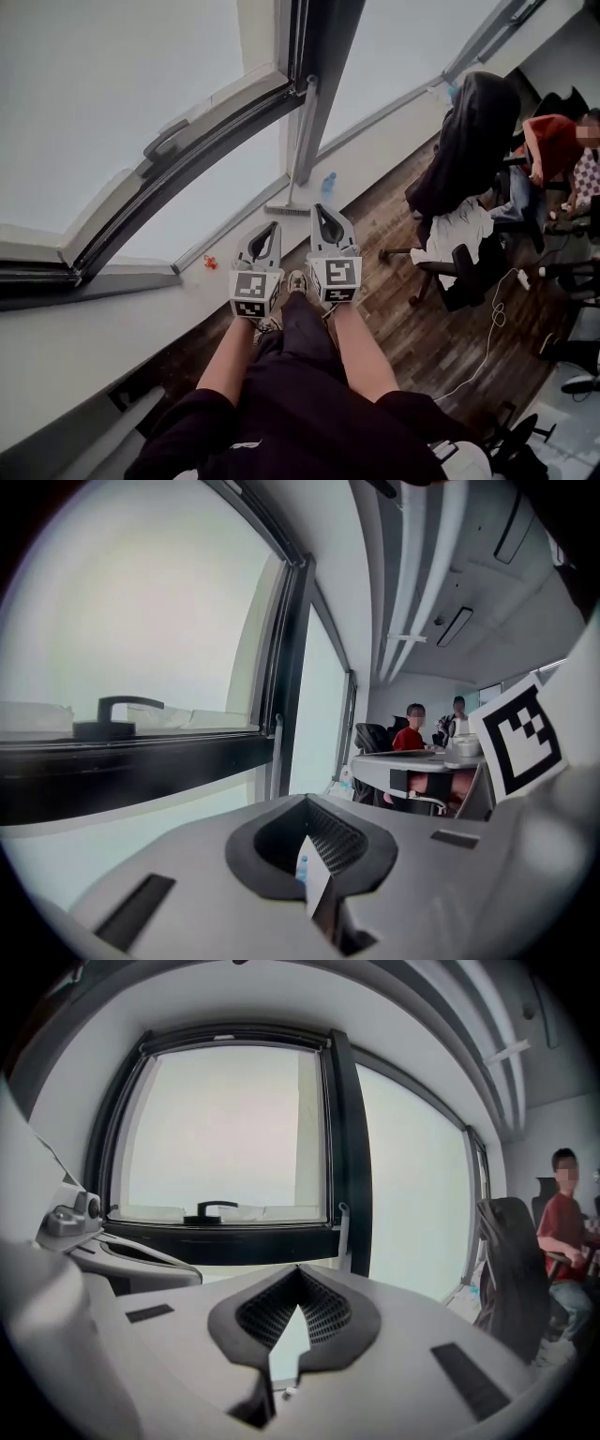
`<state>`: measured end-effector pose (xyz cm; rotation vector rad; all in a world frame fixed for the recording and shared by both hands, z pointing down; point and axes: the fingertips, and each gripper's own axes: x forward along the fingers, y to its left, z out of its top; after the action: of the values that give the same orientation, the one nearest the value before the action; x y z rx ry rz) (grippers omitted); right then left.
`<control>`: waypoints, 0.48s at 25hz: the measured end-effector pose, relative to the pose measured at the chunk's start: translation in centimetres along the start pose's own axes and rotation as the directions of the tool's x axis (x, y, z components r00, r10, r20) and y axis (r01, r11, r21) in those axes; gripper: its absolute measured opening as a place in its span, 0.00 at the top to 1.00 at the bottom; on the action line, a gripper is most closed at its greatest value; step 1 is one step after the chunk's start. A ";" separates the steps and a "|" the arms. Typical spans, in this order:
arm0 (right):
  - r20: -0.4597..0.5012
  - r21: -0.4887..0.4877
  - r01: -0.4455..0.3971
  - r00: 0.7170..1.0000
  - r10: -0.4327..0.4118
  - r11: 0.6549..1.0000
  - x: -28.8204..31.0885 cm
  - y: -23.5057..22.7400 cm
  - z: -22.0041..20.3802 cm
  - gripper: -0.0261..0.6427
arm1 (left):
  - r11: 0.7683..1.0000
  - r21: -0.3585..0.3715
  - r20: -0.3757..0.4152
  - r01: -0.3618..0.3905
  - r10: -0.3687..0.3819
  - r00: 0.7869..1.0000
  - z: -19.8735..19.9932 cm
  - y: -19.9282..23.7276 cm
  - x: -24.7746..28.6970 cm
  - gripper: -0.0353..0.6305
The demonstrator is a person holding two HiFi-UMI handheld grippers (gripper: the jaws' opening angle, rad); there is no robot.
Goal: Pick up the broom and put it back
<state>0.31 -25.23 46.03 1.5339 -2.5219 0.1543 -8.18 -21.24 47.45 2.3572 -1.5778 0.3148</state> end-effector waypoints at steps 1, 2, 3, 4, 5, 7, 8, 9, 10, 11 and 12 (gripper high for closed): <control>0.001 -0.004 -0.003 1.000 0.003 1.000 -0.8 0.6 0.2 0.93 | 1.000 0.006 -0.001 0.002 -0.002 1.000 0.0 -0.2 -0.9 0.95; 0.003 -0.008 -0.005 1.000 0.005 1.000 -1.7 1.2 0.3 0.93 | 1.000 0.012 -0.001 0.005 -0.005 1.000 0.1 -0.4 -1.7 0.95; 0.006 -0.014 -0.007 1.000 0.007 1.000 -2.7 1.9 0.5 0.93 | 1.000 0.015 0.001 0.009 -0.009 1.000 0.2 -0.6 -2.6 0.95; 0.011 -0.020 -0.006 1.000 0.007 1.000 -3.7 2.6 0.8 0.93 | 1.000 0.017 0.005 0.014 -0.014 1.000 0.3 -0.8 -3.6 0.95; 0.017 -0.027 -0.003 1.000 0.004 1.000 -4.7 3.3 1.2 0.93 | 1.000 0.017 0.010 0.020 -0.020 1.000 0.4 -0.9 -4.6 0.95; 0.038 -0.040 0.013 0.999 -0.011 0.999 -6.9 4.5 2.1 0.93 | 0.999 0.017 0.032 0.031 -0.032 0.999 0.8 -1.1 -6.5 0.95; 0.052 -0.044 0.023 0.998 -0.021 0.999 -8.1 5.0 2.6 0.93 | 0.999 0.016 0.049 0.037 -0.038 0.998 1.1 -1.4 -7.3 0.95; 0.062 -0.045 0.033 0.998 -0.030 0.998 -9.5 5.3 3.1 0.93 | 0.999 0.012 0.066 0.045 -0.045 0.997 1.2 -1.9 -8.2 0.95; 0.066 -0.046 0.037 0.997 -0.034 0.998 -10.9 5.5 3.5 0.93 | 0.999 0.006 0.081 0.052 -0.052 0.995 1.1 -2.6 -8.9 0.95; 0.063 -0.049 0.035 0.997 -0.032 0.998 -12.3 5.9 3.7 0.93 | 0.998 -0.003 0.092 0.059 -0.058 0.994 0.9 -3.3 -9.7 0.95; 0.058 -0.056 0.029 0.998 -0.026 0.998 -13.6 6.2 3.8 0.93 | 0.998 -0.009 0.097 0.066 -0.065 0.993 0.6 -3.9 -10.3 0.95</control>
<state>0.50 -11.25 39.52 1.5723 -2.5239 0.0351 -8.40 -11.16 43.01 2.4423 -1.5353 0.1785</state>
